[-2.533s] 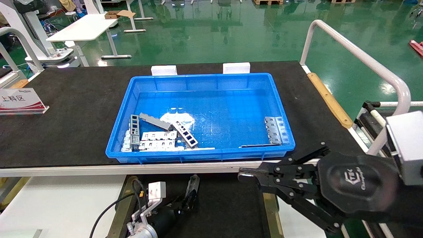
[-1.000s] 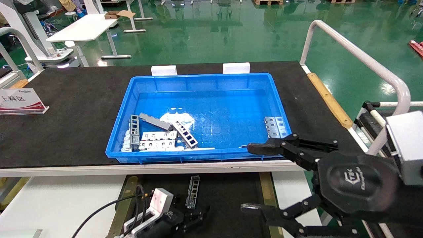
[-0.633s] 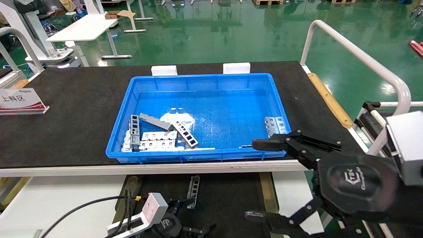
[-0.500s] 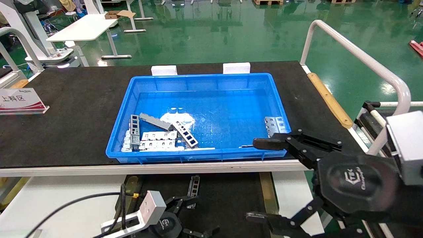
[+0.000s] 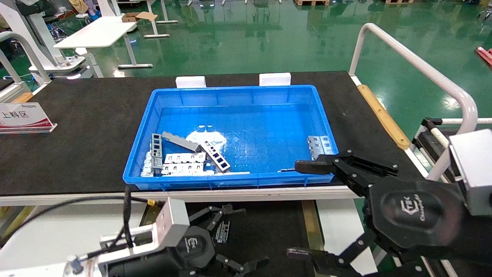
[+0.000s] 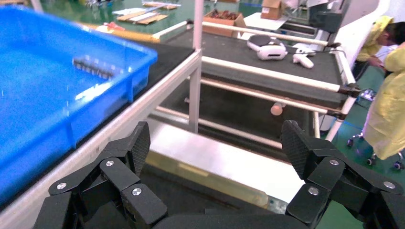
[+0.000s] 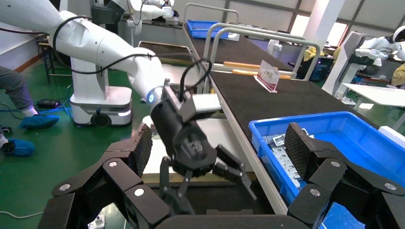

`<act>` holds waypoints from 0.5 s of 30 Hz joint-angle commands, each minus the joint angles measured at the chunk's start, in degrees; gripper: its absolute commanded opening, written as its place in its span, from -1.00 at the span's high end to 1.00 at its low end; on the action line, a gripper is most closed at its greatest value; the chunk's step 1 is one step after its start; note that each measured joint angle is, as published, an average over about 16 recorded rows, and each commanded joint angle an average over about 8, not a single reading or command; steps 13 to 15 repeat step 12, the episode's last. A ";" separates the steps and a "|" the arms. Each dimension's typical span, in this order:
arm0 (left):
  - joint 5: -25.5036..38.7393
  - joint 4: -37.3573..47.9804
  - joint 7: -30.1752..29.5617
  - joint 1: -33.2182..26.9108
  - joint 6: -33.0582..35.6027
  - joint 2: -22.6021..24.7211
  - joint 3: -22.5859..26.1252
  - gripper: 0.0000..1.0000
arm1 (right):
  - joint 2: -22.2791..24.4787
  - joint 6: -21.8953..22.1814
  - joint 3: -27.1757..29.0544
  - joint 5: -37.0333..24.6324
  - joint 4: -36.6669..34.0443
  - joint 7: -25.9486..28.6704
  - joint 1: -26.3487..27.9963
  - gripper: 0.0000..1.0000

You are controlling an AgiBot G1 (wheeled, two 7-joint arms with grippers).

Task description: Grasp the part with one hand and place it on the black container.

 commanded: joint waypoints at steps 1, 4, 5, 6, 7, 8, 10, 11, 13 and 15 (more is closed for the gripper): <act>0.06 -1.00 -0.87 -1.19 0.76 -0.66 -0.06 -1.00 | 0.00 0.00 0.00 0.00 0.00 0.00 0.00 -1.00; -0.08 -1.36 -1.85 -3.04 2.43 -1.43 -0.35 -1.00 | 0.00 0.00 -0.01 0.01 0.00 0.00 0.00 -1.00; -0.11 -1.41 -2.16 -3.60 2.91 -1.66 -0.43 -1.00 | 0.00 0.00 -0.01 0.01 0.00 -0.01 0.00 -1.00; -0.13 -1.46 -2.45 -4.11 3.31 -1.86 -0.51 -1.00 | 0.00 0.01 -0.01 0.01 0.00 -0.01 0.00 -1.00; -0.15 -1.51 -2.72 -4.59 3.65 -2.06 -0.59 -1.00 | 0.01 0.01 -0.01 0.01 0.00 -0.01 0.00 -1.00; -0.16 -1.55 -3.00 -5.03 3.94 -2.24 -0.65 -1.00 | 0.01 0.01 -0.02 0.01 0.00 -0.01 0.00 -1.00; -0.15 -1.60 -3.39 -5.60 4.26 -2.49 -0.73 -1.00 | 0.01 0.01 -0.02 0.01 0.00 -0.01 0.00 -1.00; -0.14 -1.62 -3.55 -5.81 4.36 -2.58 -0.75 -1.00 | 0.01 0.01 -0.02 0.01 0.00 -0.01 0.00 -1.00; -0.13 -1.64 -3.66 -5.99 4.41 -2.65 -0.78 -1.00 | 0.01 0.01 -0.02 0.01 0.00 -0.01 0.00 -1.00; -0.13 -1.64 -3.66 -5.99 4.41 -2.65 -0.78 -1.00 | 0.01 0.01 -0.02 0.01 0.00 -0.01 0.00 -1.00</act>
